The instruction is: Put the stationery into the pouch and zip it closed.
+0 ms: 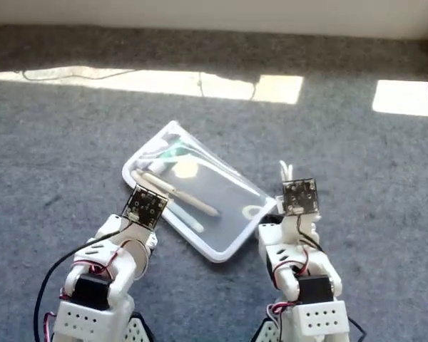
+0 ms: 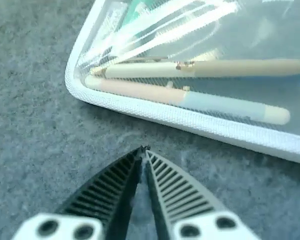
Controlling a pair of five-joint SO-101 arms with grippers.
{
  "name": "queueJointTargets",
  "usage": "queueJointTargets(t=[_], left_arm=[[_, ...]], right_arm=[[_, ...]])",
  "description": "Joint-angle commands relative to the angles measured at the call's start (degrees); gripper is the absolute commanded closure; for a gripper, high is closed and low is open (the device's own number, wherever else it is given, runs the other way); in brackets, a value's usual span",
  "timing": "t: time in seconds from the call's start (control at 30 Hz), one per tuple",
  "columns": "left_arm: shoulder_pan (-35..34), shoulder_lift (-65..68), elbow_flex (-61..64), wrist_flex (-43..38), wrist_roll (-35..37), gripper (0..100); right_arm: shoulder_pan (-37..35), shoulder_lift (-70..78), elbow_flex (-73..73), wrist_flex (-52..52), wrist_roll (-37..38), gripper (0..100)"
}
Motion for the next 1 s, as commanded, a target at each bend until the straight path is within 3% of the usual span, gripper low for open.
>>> queueJointTargets(t=[0.0,0.4,0.63,0.97], left_arm=[[-1.0,-0.5,2.2,-2.2,0.7,99],[-0.8,-0.5,2.1,4.1,0.8,99],[-0.8,-0.5,2.1,11.7,0.5,99],[-0.7,-0.5,2.1,12.0,0.5,99]], right_arm=[[-0.6,0.0,7.2,-4.9,-3.2,99.4],[-0.5,-5.2,8.9,14.7,-4.4,99.4],[-0.5,-6.9,8.9,15.8,-4.4,99.4],[-0.5,-6.9,8.9,15.8,-4.4,99.4]])
